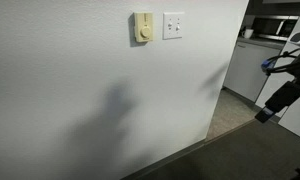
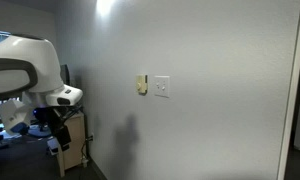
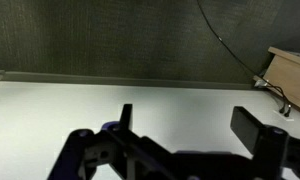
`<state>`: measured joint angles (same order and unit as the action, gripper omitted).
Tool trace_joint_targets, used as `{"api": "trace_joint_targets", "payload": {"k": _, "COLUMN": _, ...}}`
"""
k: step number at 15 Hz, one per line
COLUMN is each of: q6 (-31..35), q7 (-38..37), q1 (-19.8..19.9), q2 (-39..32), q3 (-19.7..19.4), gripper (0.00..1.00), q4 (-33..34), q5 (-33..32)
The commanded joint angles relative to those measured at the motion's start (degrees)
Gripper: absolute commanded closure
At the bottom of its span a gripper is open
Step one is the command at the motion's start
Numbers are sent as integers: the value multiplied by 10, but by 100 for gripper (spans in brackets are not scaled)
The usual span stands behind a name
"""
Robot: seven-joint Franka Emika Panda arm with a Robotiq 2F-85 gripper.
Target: Turn on the right light switch
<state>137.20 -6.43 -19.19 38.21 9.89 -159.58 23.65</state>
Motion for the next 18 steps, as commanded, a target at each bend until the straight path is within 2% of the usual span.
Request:
{"api": "trace_joint_targets", "payload": {"k": 1, "q6": -3, "q7": -1, "q1": 0, "q2": 1, "q3": -1, "gripper": 0, "q4": 0, "q5": -2}}
{"api": "trace_joint_targets", "payload": {"k": 9, "q6": -3, "q7": -5, "q1": 4, "q2": 0, "q3": 4, "gripper": 0, "q4": 0, "q5": -10}}
{"api": "trace_joint_targets", "payload": {"k": 10, "q6": -7, "q7": -12, "q1": 16, "q2": -1, "q3": 15, "gripper": 0, "q4": 2, "q5": -33}}
{"api": "trace_joint_targets", "payload": {"k": 11, "q6": -23, "q7": -36, "q1": 45, "q2": -4, "q3": 43, "gripper": 0, "q4": 7, "q5": -89}}
{"api": "trace_joint_targets", "payload": {"k": 15, "q6": -52, "q7": -57, "q1": 78, "q2": -10, "q3": 81, "gripper": 0, "q4": 27, "q5": -222}}
{"api": "trace_joint_targets", "payload": {"k": 18, "q6": -76, "q7": -46, "q1": 94, "q2": -12, "q3": 102, "gripper": 0, "q4": 51, "q5": -313}}
